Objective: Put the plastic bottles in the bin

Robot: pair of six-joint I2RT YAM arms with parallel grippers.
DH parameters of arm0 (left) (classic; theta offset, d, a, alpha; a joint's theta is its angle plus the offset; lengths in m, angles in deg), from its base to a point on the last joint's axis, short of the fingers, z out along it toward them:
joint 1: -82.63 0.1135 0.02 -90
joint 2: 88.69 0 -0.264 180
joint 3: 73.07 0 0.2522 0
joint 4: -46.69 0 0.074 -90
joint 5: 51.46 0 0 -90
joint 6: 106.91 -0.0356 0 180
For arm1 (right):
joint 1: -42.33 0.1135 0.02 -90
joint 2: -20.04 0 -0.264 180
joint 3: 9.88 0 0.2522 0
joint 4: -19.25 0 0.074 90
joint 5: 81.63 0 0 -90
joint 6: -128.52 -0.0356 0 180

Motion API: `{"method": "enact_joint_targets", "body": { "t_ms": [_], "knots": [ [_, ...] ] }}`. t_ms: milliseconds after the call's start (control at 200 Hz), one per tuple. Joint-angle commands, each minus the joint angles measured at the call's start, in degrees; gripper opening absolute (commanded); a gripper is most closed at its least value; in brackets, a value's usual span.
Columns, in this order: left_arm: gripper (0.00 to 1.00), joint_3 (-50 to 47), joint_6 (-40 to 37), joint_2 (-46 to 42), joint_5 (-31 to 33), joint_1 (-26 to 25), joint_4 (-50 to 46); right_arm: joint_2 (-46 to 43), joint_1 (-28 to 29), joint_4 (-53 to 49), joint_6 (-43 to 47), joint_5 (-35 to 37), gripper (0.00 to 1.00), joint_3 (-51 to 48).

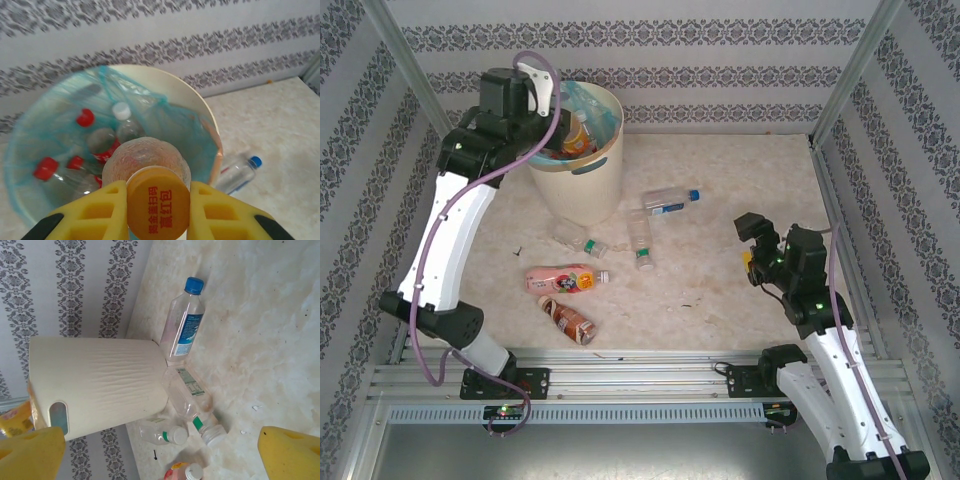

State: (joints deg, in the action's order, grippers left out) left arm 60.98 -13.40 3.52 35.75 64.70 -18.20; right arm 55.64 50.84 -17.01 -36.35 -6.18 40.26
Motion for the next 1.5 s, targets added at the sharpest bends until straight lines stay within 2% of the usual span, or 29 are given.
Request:
{"method": "enact_joint_targets", "body": {
  "t_ms": [0, 400, 545, 744, 839, 1129, 1399, 1494],
  "knots": [
    [0.00, -0.51, 2.74, -1.23, -3.72, 0.20, 2.75, -1.84, 0.56, -0.06, -0.58, -0.58, 0.98, -1.20],
    [0.00, 3.81, 1.98, 10.80, -4.52, 1.51, -1.98, -2.76, 0.79, 0.18, -0.99, -0.33, 0.98, -2.89],
    [0.00, 8.62, 2.86, 16.88, -6.00, 3.72, -5.05, -2.72, 0.89, 0.09, -0.85, -0.41, 0.98, -2.98],
    [0.00, 17.41, 3.09, 27.12, -3.78, 4.39, -11.52, -2.90, 1.19, 0.64, -1.49, -0.46, 0.98, -4.11],
    [0.00, 18.64, 2.91, 30.53, -3.74, 4.45, -12.60, -3.18, 1.33, 0.31, -1.42, -0.23, 0.98, -4.30],
    [0.00, 18.27, 3.61, 34.04, -2.41, 6.34, -11.89, -2.58, 1.39, 0.11, -1.16, 0.11, 0.98, -3.52],
    [0.00, 17.52, 3.88, 35.54, -4.19, 7.41, -11.04, -1.78, 1.75, 0.45, -1.34, 0.50, 0.98, -2.73],
    [0.19, 20.59, 6.23, 35.19, -8.34, 8.14, -11.30, -1.50, 2.39, -0.27, -0.66, 1.09, 0.98, -1.57]
  ]
}}
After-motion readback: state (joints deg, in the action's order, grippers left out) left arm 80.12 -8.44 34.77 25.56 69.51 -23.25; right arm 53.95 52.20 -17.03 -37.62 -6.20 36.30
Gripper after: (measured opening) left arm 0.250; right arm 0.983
